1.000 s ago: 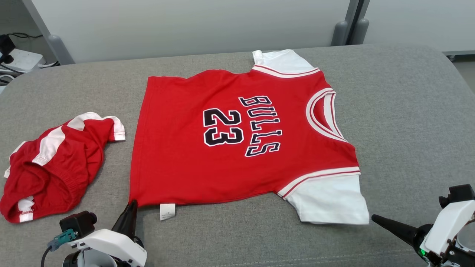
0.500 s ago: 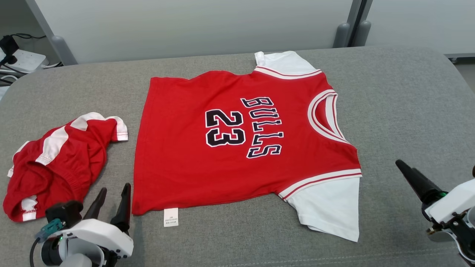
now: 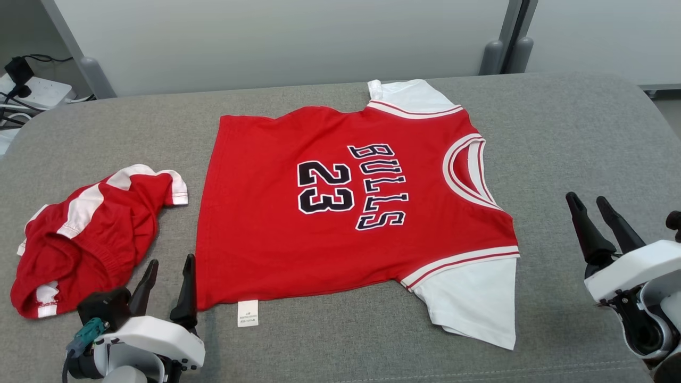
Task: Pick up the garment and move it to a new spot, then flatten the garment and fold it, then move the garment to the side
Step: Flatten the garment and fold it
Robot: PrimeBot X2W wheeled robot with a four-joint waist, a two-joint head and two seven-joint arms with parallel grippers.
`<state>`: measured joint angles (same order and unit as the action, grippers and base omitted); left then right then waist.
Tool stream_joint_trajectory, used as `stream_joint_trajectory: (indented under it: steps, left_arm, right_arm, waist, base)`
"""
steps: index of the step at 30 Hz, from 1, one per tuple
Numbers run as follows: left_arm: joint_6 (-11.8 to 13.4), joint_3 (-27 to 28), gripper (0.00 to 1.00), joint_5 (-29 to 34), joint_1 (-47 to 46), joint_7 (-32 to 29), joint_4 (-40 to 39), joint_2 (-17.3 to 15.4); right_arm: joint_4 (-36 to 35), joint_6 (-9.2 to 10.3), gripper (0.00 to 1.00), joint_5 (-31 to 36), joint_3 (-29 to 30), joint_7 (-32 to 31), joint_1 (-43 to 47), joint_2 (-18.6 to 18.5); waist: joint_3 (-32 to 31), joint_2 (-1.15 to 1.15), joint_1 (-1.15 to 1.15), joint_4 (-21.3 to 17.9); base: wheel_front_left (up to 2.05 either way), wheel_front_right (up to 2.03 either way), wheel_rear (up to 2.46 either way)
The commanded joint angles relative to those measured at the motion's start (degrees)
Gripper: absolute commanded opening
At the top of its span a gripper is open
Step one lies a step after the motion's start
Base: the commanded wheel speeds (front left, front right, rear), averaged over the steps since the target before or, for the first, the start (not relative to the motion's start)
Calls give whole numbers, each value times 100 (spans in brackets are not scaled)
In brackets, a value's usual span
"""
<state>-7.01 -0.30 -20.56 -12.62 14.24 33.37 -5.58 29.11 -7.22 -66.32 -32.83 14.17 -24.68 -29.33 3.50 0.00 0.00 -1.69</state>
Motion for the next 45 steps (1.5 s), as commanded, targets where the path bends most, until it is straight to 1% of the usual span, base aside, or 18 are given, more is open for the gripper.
stream_joint_trajectory:
  steps: [1, 5, 6, 13, 18, 19, 25, 34, 40, 45]
  left_arm:
    - [-28, 292, 100, 141, 33, 75, -198, -36]
    - [-39, 379, 100, 254, 116, 75, -246, 61]
    - [-39, 379, 100, 254, 116, 75, -246, 61]
    - [-45, 469, 100, 397, 261, 75, -383, 148]
    - [-46, 507, 100, 473, 371, 75, -531, 179]
    - [-46, 513, 100, 510, 419, 75, -580, 189]
    - [-47, 550, 100, 568, 568, 75, -702, 216]
    - [-47, 605, 100, 647, 787, 75, -865, 255]
    - [-47, 658, 100, 797, 900, 75, -1016, 266]
    - [-40, 643, 100, 779, 960, 75, -1114, 268]
  right_arm:
    - [-60, -26, 100, 558, 262, 81, 21, 80]
    - [-52, -26, 100, 1291, 629, 82, 174, 355]
    - [-52, -26, 100, 1291, 629, 82, 174, 355]
    - [-102, -26, 100, 2381, 1185, 82, 424, 763]
    - [-184, -26, 100, 2905, 1536, 82, 653, 1042]
    - [-219, -26, 100, 3094, 1608, 83, 736, 1121]
    - [-274, -26, 100, 3535, 1734, 83, 956, 1302]
    - [-375, -26, 100, 4110, 1948, 83, 1231, 1452]
    - [-537, -26, 100, 4574, 2138, 83, 1435, 1553]
    - [-683, -26, 100, 4841, 2325, 83, 1615, 1721]
  waist:
    - [-31, 0, 0, 12]
    - [-96, 0, 0, 47]
    - [-96, 0, 0, 47]
    - [-212, 0, 0, 103]
    - [-282, 0, 0, 127]
    - [-306, 0, 0, 129]
    - [-386, 0, 0, 123]
    - [-483, 0, 0, 128]
    - [-493, 0, 0, 141]
    - [-486, 0, 0, 144]
  base:
    - [0, 0, 0]
    - [0, 0, 0]
    - [0, 0, 0]
    - [0, 0, 0]
    - [0, 0, 0]
    - [0, 0, 0]
    - [0, 0, 0]
    - [0, 0, 0]
    - [0, 0, 0]
    - [0, 0, 0]
